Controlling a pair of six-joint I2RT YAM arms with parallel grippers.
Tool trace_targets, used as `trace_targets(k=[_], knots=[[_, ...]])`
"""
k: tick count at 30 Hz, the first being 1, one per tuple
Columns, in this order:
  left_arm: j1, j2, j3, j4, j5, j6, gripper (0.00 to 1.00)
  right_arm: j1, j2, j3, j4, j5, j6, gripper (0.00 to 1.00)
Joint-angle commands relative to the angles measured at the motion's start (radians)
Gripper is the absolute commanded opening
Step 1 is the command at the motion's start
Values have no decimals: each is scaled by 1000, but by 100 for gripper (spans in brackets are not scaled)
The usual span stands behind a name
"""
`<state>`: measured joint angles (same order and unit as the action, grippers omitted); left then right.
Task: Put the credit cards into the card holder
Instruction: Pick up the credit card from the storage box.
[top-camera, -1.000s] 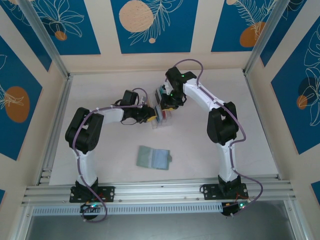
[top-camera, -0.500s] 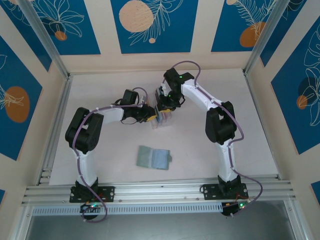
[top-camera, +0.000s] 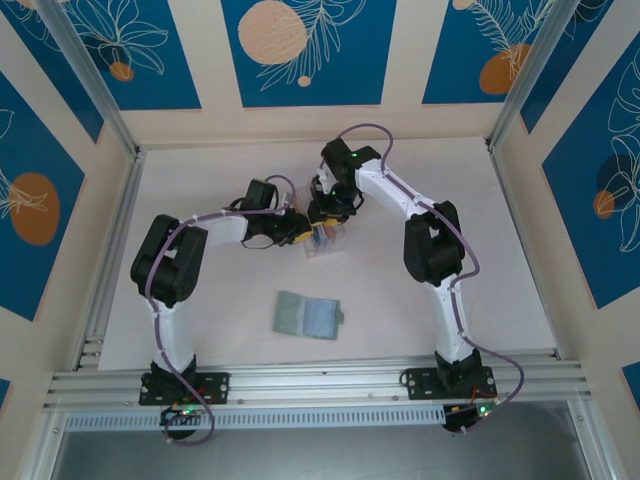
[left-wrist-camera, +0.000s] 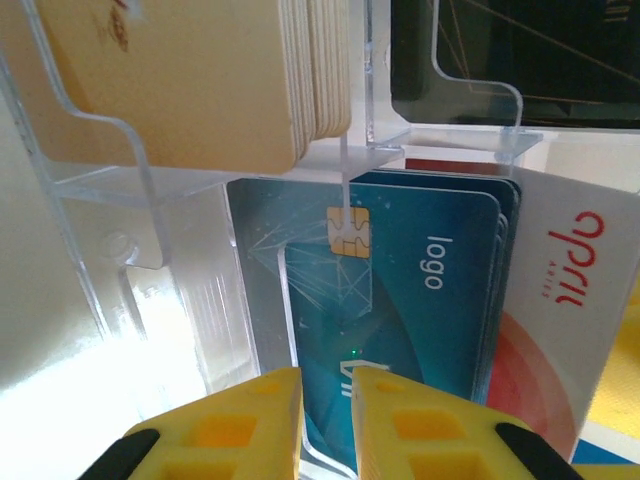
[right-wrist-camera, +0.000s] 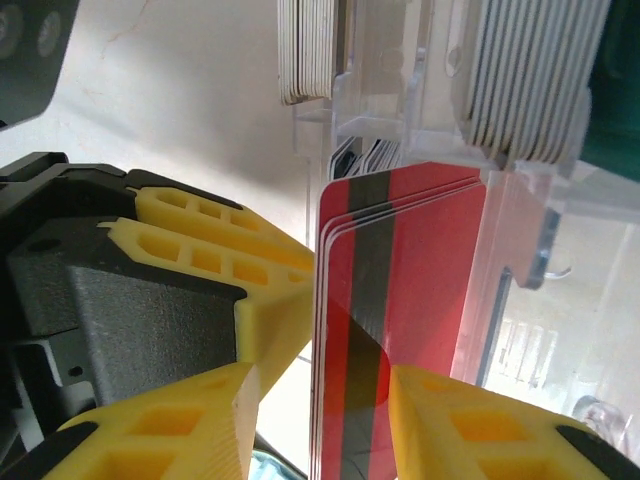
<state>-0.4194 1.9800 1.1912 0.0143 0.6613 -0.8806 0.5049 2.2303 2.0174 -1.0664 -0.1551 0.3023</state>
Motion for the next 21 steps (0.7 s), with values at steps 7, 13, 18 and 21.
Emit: trace_targets(k=[7, 13, 18, 21], knots=[[-6, 31, -17, -8, -4, 29, 20, 7, -4, 17, -7, -69, 3, 37], [-7, 40, -20, -2, -6, 29, 20, 4, -20, 18, -9, -75, 3, 31], [-7, 46, -23, 1, -7, 29, 20, 3, -23, 20, -4, -89, 6, 30], [-6, 49, -25, 3, -8, 29, 20, 2, -27, 20, -3, -94, 6, 30]])
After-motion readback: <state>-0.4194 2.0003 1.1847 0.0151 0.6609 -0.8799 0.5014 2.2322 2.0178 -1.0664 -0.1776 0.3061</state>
